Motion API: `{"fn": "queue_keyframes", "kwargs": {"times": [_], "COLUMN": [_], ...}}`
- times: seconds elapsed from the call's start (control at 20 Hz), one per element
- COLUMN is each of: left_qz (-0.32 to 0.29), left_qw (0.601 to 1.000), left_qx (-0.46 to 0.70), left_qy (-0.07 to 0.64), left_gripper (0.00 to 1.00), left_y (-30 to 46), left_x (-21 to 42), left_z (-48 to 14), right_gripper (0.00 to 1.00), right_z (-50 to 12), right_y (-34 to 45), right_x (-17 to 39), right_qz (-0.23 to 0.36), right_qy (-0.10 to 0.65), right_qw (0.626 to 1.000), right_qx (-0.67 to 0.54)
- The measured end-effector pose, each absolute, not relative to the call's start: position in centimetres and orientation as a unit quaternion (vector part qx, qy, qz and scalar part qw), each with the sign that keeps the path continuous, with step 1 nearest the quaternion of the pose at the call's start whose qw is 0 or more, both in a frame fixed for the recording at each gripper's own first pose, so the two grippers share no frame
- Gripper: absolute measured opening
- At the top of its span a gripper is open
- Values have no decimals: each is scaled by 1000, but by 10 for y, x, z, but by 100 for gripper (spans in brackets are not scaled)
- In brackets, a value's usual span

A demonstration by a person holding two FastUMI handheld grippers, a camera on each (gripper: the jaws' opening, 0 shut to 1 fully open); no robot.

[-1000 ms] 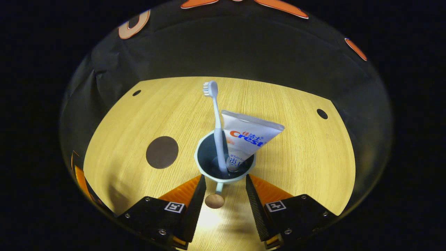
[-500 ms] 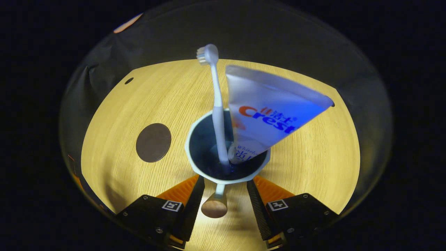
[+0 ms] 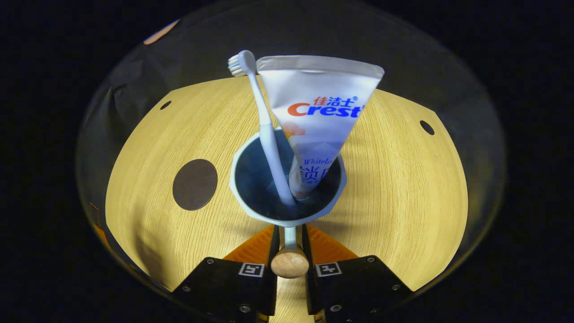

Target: Put the toothbrush and toothpaste on the desktop into the cup, then pick up the cup and place it on the coaster on the desktop.

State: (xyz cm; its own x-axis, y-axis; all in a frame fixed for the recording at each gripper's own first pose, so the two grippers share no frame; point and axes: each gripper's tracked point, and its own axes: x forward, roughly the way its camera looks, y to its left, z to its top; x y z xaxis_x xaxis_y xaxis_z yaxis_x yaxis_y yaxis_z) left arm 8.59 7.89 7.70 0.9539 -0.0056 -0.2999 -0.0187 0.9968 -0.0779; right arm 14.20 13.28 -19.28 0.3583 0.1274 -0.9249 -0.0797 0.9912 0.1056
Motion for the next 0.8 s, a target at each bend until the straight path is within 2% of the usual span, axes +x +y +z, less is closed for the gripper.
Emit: {"fn": "queue_keyframes", "kwargs": {"times": [0.05, 0.1, 0.15, 0.8], "left_qz": [3, 4, 5, 1], "left_qw": [988, 987, 987, 986], "left_qx": [-37, -35, -34, -28], "left_qy": [153, 154, 155, 165], "left_gripper": [97, 97, 97, 97], "left_y": [78, 80, 80, 72], "left_x": [85, 84, 84, 82], "left_z": [77, 76, 76, 67], "right_gripper": [27, 21, 25, 25], "right_z": [-192, -193, -194, -192], "right_y": [133, 134, 136, 137], "right_x": [143, 143, 144, 153], "right_qz": [63, 65, 70, 102], "right_qy": [561, 558, 554, 516], "right_qw": [825, 827, 829, 850], "right_qx": [21, 21, 23, 21]}}
